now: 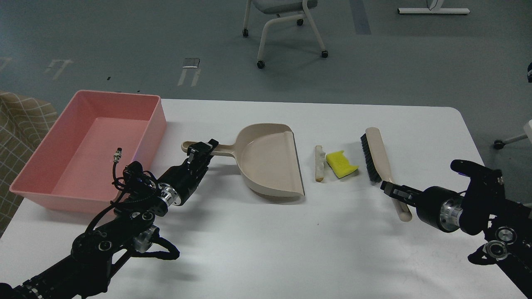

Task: Sweep and dump garbage into bin
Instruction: 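Sweep the yellow sponge and stick into the dustpan with the brush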

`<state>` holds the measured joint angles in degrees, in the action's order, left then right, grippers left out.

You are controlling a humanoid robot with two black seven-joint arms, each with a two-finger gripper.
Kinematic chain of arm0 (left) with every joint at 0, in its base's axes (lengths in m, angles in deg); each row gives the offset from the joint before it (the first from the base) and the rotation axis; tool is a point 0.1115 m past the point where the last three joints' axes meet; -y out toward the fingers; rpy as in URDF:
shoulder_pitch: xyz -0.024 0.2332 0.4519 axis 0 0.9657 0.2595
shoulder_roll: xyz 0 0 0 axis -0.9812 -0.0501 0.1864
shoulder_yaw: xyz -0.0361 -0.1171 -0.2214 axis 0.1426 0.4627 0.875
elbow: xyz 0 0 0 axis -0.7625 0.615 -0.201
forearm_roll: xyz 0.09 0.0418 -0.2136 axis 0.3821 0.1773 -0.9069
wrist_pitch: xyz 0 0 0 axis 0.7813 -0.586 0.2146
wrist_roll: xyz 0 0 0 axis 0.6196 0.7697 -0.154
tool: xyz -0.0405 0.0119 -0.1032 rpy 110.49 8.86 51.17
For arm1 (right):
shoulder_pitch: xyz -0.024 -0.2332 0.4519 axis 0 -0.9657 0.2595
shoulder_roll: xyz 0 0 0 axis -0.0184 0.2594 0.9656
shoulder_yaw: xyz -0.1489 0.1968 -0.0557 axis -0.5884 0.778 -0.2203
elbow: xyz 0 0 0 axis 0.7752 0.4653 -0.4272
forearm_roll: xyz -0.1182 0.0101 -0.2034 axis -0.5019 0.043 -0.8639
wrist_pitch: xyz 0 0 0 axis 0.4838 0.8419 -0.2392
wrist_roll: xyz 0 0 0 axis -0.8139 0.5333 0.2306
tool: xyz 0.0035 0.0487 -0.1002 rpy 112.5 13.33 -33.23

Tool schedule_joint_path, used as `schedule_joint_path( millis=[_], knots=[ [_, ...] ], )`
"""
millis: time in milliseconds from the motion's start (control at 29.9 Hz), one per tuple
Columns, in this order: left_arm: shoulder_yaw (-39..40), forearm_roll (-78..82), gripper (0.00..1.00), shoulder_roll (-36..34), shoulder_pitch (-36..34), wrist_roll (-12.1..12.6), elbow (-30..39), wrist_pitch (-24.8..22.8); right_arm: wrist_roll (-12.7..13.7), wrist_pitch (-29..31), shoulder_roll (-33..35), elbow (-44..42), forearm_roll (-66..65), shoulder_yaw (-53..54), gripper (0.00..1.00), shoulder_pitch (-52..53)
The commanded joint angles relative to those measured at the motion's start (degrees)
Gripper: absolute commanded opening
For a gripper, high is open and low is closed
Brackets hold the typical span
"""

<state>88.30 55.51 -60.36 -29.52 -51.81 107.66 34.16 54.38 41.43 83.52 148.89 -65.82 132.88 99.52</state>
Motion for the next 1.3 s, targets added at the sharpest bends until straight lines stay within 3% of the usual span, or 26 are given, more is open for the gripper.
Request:
schedule_joint_path(
  millis=[0, 134, 301, 968, 1135, 1269],
  knots=[
    [-1.23, -0.03, 0.10, -0.64, -0.24, 0.06, -0.29, 0.30, 0.02, 0.00, -0.74, -0.77, 0.12, -3.30, 0.00, 3.40],
    [-1.58, -0.03, 0.10, -1.00, -0.33, -0.29, -0.20, 0.39, 0.11, 0.00, -2.49, -1.56, 1.08, -4.63, 0.00, 5.25],
    [-1.49, -0.03, 0.10, -1.70, -0.41, -0.29, -0.20, 0.39, 2.83, 0.00, -7.94, -4.55, 1.17, -4.80, 0.00, 5.51],
    [-1.41, -0.12, 0.10, -2.49, -0.50, -0.56, 0.59, 0.39, 2.83, 0.00, -21.65, -6.66, 1.52, -10.69, 0.00, 12.63],
    [-1.32, -0.29, 0.10, -2.49, -0.59, -0.56, 0.59, 0.39, 2.83, 0.00, -21.40, -5.43, 2.14, -10.78, 0.00, 12.72],
    [-0.97, -0.47, 0.10, -2.75, -0.85, -0.65, 0.59, 0.30, 2.57, 0.00, -15.45, -4.12, 2.49, -9.20, 0.00, 12.02]
  ],
)
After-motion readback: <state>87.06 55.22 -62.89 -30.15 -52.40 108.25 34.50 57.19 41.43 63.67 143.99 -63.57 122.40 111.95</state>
